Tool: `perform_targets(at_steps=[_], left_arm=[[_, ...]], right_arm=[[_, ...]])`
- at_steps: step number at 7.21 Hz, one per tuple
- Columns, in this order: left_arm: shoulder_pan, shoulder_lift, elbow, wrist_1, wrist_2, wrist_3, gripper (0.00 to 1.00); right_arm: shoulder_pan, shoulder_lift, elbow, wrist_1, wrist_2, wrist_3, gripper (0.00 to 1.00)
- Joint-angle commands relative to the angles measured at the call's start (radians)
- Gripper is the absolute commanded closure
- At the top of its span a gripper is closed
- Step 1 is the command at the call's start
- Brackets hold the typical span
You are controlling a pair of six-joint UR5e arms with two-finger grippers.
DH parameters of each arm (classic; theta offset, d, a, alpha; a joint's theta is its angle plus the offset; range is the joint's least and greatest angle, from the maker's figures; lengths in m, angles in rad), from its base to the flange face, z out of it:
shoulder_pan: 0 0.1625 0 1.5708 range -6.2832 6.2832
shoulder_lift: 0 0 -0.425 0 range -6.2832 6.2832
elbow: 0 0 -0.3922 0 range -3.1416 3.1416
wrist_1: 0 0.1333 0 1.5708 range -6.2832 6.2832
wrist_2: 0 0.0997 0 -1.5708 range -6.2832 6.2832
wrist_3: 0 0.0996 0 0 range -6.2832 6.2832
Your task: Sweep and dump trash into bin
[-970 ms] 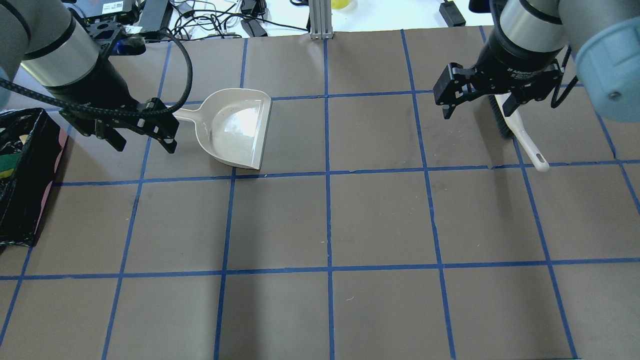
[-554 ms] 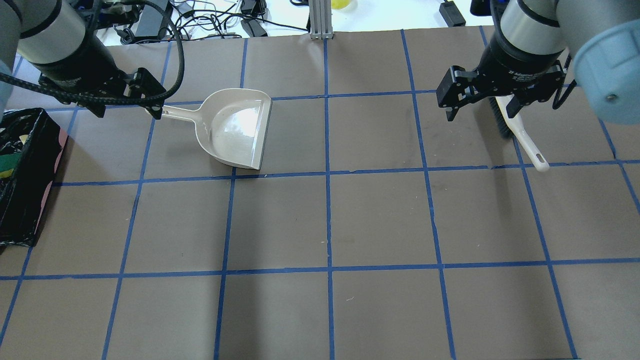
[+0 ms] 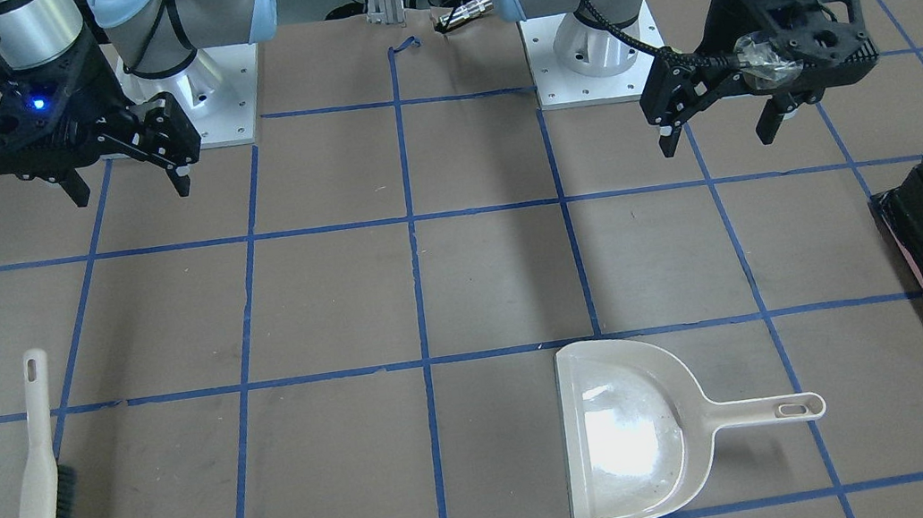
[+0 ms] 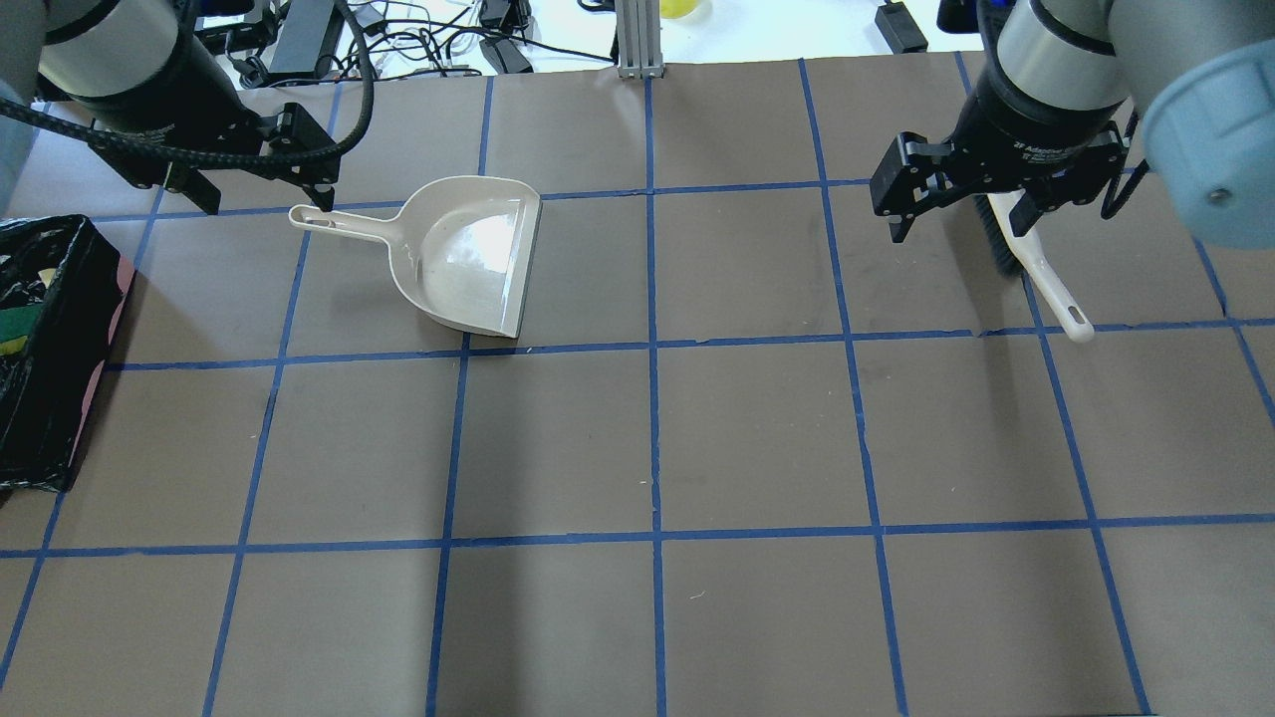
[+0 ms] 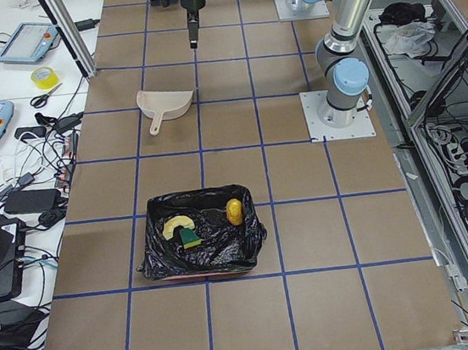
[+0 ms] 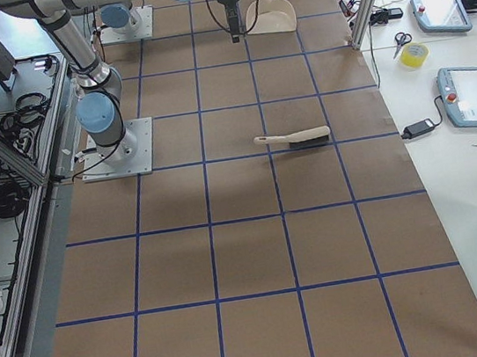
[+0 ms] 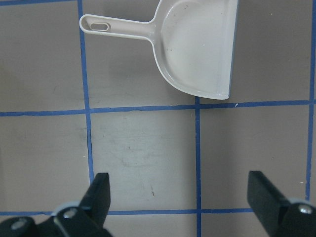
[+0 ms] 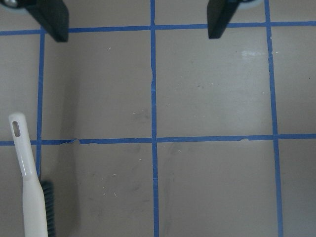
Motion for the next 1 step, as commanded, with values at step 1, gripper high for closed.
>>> perform_targets(at_steps=[1], left_arm=[[-0.009,-0.005,0.001,-0.015,0.003,-0.044,0.0]], right_arm=[[0.0,0.0,0.0,-0.003,0.0,0.0,0.0]])
